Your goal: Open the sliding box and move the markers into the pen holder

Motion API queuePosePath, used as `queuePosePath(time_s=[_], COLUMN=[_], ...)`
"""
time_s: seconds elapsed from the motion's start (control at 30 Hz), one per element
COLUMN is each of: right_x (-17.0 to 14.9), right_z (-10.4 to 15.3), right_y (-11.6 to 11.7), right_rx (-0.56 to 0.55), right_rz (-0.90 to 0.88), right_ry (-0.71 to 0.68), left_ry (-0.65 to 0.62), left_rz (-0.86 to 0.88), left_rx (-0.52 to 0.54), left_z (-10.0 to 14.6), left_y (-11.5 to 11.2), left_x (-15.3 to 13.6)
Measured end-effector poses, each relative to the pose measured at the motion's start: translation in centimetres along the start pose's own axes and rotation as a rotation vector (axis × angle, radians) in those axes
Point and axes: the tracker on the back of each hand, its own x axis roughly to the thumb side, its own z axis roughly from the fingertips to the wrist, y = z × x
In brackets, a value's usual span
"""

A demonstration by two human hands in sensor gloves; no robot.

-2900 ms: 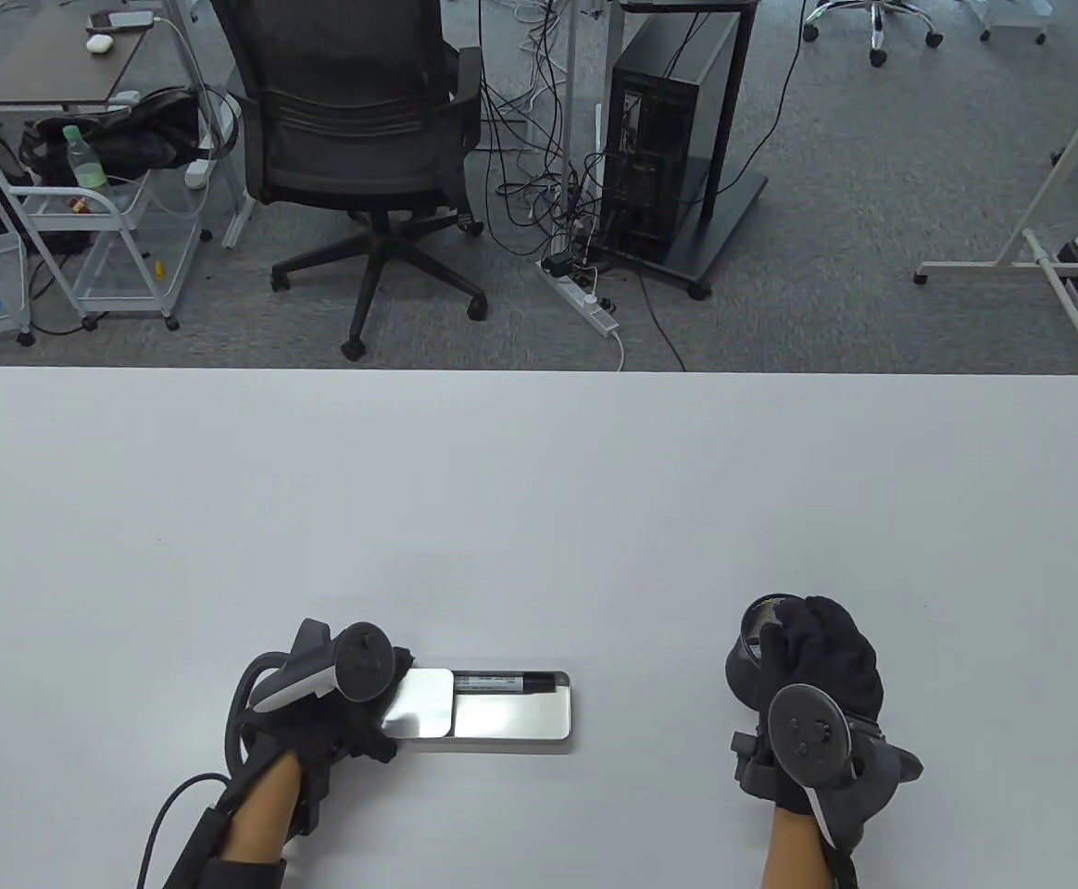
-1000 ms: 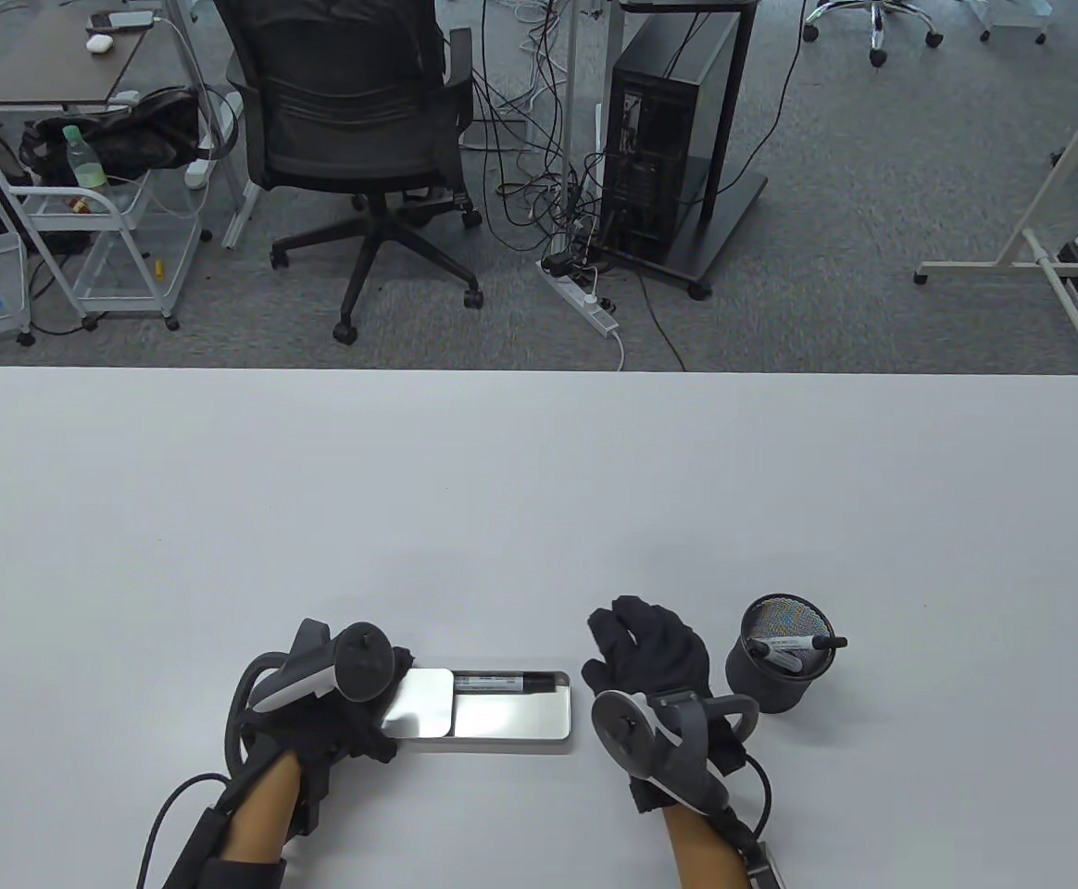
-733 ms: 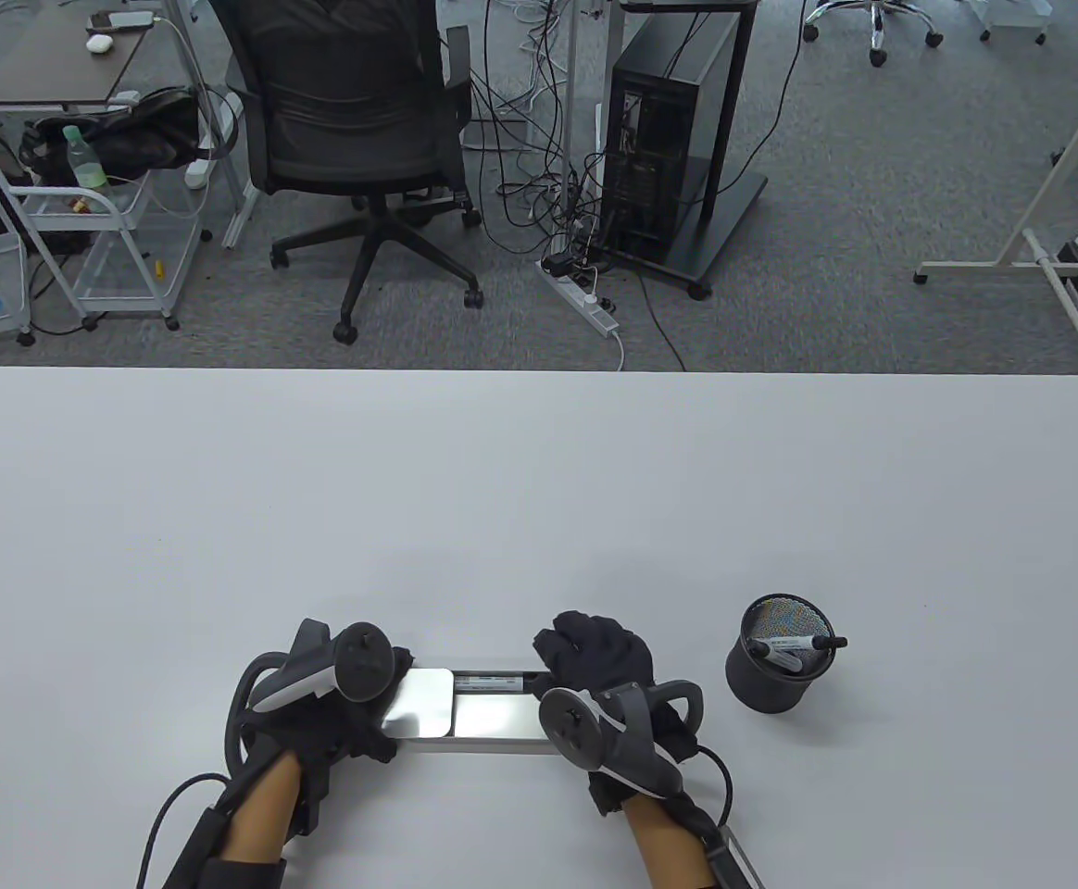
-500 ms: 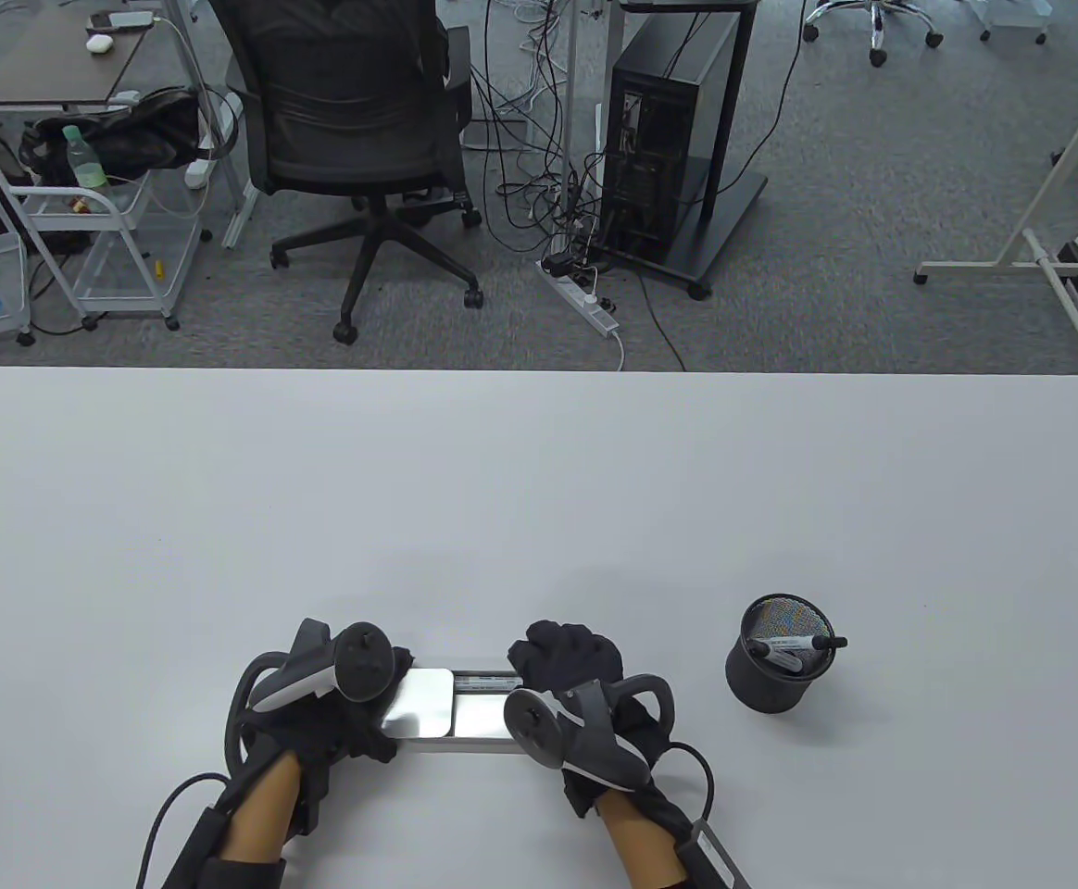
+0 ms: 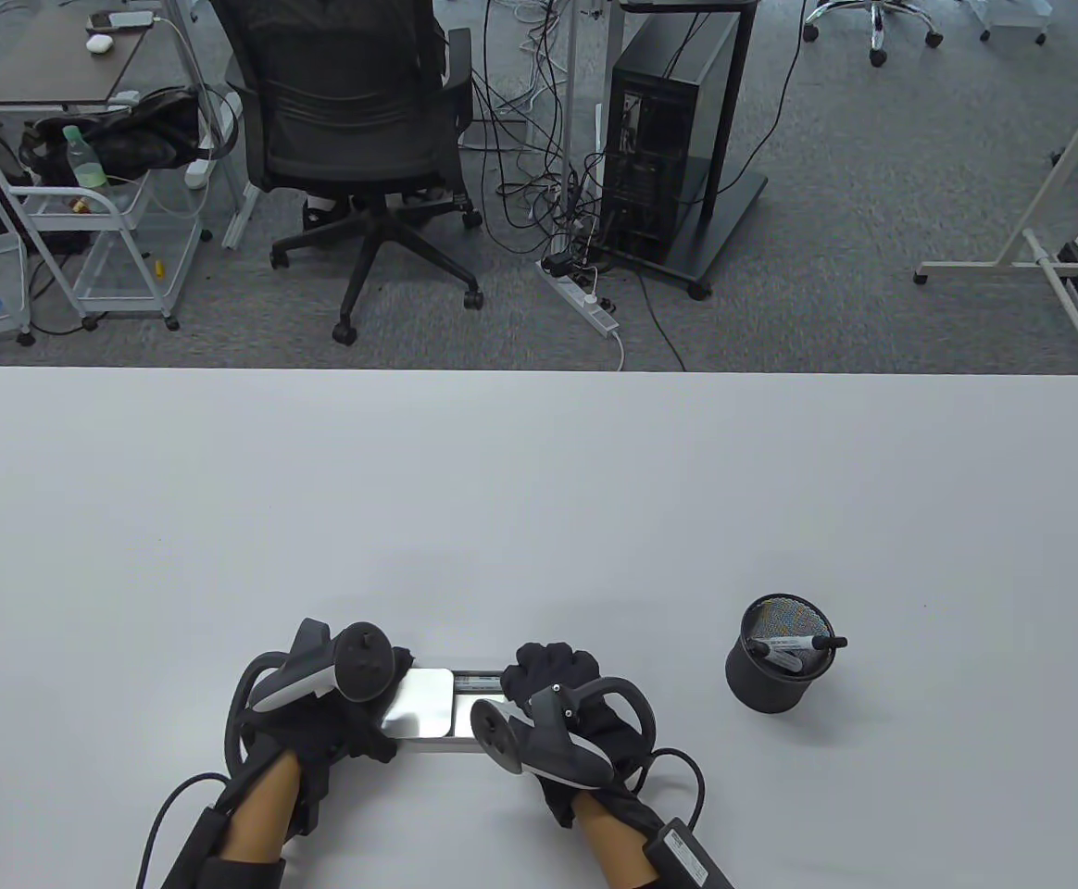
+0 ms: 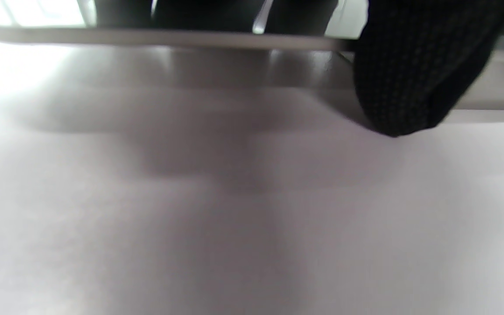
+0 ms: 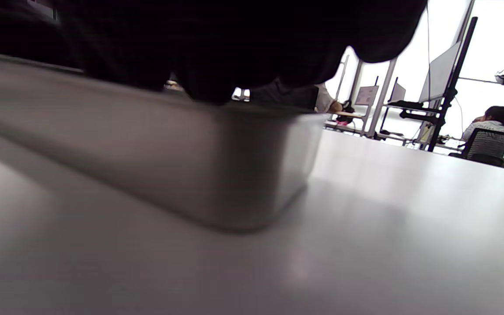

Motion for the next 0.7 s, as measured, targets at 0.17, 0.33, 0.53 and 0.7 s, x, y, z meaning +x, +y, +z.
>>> queuePosePath(time_s=[0.17,0.33,0.53,0.7], right_x=[-0.23,-0.27,-0.3,-0.26], right_z=[-0.11,-0.14,-0.62,-0.67], right_y=[0.58,0.42,0.38,0.39], right_rx=[0.036,0.053,0.107,0.115], right_rz=[-0.027,-0.029,-0.043,-0.036], right_ry=[0.002,0.003,0.001,0.002], left_ry=[0.0,0.002,0.002,0.002], left_rz=[0.0,0.0,0.0,0.0], left_rx=[0.0,0.001,0.001,0.001], left_z=[0.0,0.0,-0.01,-0.01], left_y=[0.0,0.0,0.01,0.01], left_x=[0.02,0.02,0.02,0.02])
